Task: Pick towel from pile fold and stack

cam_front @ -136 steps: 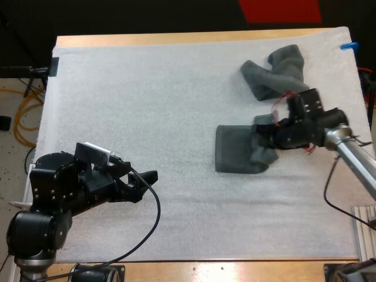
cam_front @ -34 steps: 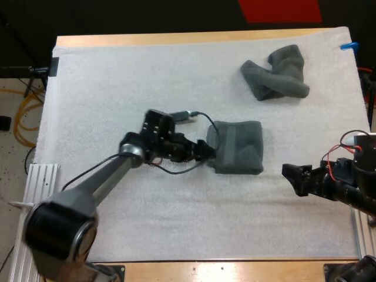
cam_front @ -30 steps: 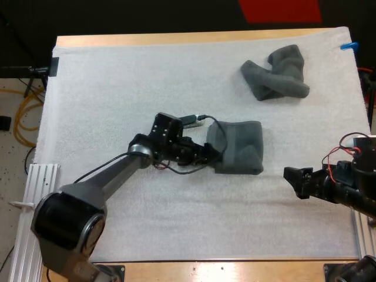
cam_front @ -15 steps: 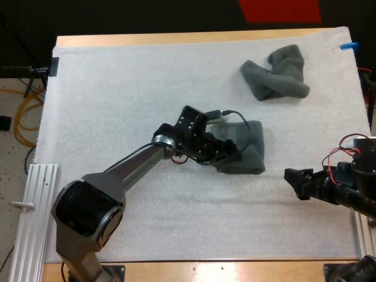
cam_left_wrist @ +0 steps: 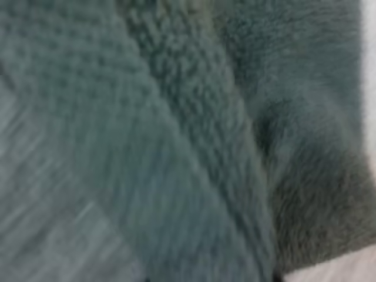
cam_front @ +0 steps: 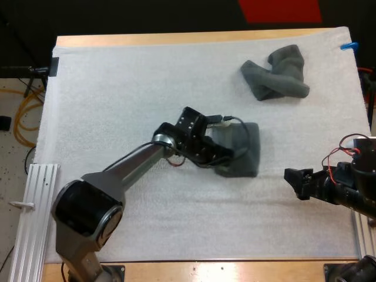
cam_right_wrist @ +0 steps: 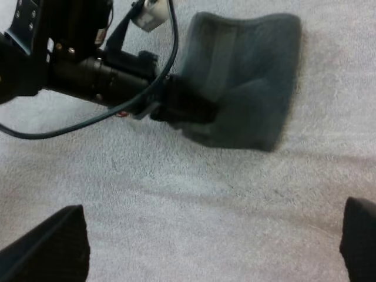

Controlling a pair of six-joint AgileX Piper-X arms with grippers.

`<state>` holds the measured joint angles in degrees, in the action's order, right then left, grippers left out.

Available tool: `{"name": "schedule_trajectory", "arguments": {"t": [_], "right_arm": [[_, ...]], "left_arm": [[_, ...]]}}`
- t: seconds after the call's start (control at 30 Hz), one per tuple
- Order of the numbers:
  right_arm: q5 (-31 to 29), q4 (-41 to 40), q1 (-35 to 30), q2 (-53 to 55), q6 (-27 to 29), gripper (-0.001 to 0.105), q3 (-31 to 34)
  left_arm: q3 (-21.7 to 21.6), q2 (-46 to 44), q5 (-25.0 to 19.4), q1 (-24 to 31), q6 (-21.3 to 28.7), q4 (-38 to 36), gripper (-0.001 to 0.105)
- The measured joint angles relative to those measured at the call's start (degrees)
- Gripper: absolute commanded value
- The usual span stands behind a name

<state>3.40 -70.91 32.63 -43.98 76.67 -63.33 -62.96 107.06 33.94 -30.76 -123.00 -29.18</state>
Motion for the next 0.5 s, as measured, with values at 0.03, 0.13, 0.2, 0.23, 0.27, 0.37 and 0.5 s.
{"name": "schedule_trajectory", "arguments": {"t": [0.03,0.13,0.2,0.23,0.27,0.37,0.5], "right_arm": [[0.0,0.0,0.0,0.0,0.0,0.084,0.0],[0.0,0.0,0.0,0.0,0.0,0.084,0.0],[0.0,0.0,0.0,0.0,0.0,0.084,0.0],[0.0,0.0,0.0,0.0,0.0,0.084,0.0],[0.0,0.0,0.0,0.0,0.0,0.084,0.0],[0.0,0.0,0.0,0.0,0.0,0.084,0.0],[0.0,0.0,0.0,0.0,0.0,0.084,0.0]], "left_arm": [[0.0,-0.42,-1.4,1.02,2.21,-2.31,0.0],[-0.08,-2.63,-7.65,5.37,10.38,-8.83,0.0],[-0.13,-4.22,-11.26,9.51,15.2,-12.74,0.0],[-0.24,-4.99,-13.26,11.96,17.38,-14.26,0.0],[-0.37,-5.62,-15.22,14.24,19.26,-15.78,0.0],[-0.5,-6.46,-19.99,22.02,23.6,-19.38,0.0],[-0.5,-6.47,-25.63,31.89,26.95,-22.28,0.0]]}}
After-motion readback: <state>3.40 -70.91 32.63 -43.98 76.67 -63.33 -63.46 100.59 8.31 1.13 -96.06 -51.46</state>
